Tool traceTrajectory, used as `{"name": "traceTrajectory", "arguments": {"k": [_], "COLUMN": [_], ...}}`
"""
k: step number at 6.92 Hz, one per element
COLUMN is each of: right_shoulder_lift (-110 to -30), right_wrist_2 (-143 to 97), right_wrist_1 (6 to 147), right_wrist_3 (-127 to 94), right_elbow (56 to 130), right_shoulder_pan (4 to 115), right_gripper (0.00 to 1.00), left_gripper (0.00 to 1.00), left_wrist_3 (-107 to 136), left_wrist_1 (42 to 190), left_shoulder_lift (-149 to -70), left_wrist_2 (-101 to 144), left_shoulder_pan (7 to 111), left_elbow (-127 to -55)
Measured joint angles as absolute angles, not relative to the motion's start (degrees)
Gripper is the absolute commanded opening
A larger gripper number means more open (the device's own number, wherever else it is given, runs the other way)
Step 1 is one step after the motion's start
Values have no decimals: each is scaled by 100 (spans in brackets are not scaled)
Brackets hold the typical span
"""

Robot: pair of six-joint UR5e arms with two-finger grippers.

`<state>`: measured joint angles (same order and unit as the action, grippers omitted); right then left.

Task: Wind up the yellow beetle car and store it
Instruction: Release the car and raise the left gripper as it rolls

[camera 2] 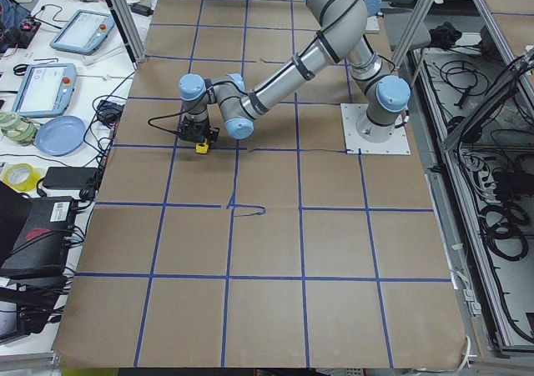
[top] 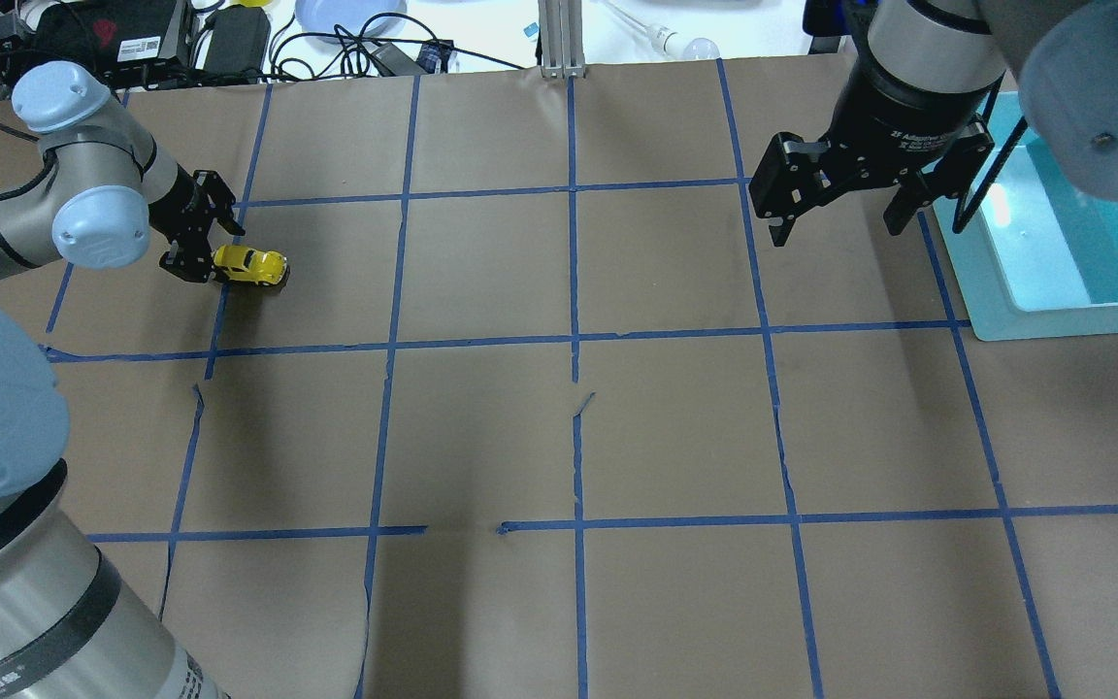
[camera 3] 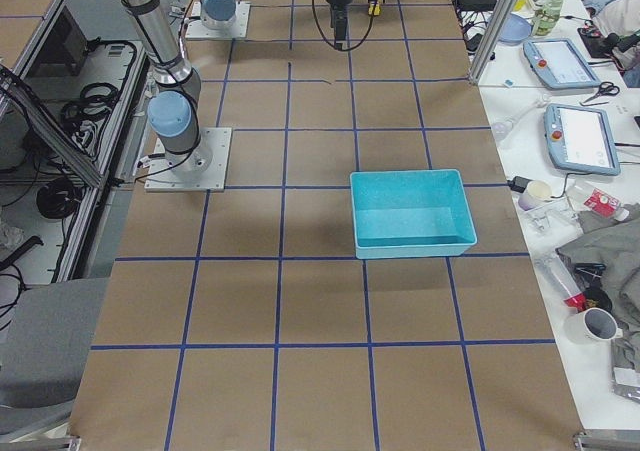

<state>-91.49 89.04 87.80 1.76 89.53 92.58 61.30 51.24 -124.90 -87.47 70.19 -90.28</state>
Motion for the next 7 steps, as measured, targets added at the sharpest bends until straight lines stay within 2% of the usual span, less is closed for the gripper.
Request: {"name": "traceTrajectory", "arguments": {"k": [5,7], "right_shoulder_lift": [-9157,-9158], "right_wrist_2": [8903,8903], "right_wrist_1": [8780,8780], "right_wrist_3": [176,176], "right_elbow": [8965,8971], "right_shoulder_pan": [9256,9258], "right_gripper": [100,100], "left_gripper": [100,100], "left_wrist_3": [5628,4320], "left_wrist_1": [5328,6182], "left_shoulder_lift": [-12064,-11675], "left_wrist_2": [-8751,-8993], "left_shoulder_pan": [7144,7292], "left_elbow": [-8966,-8731]}}
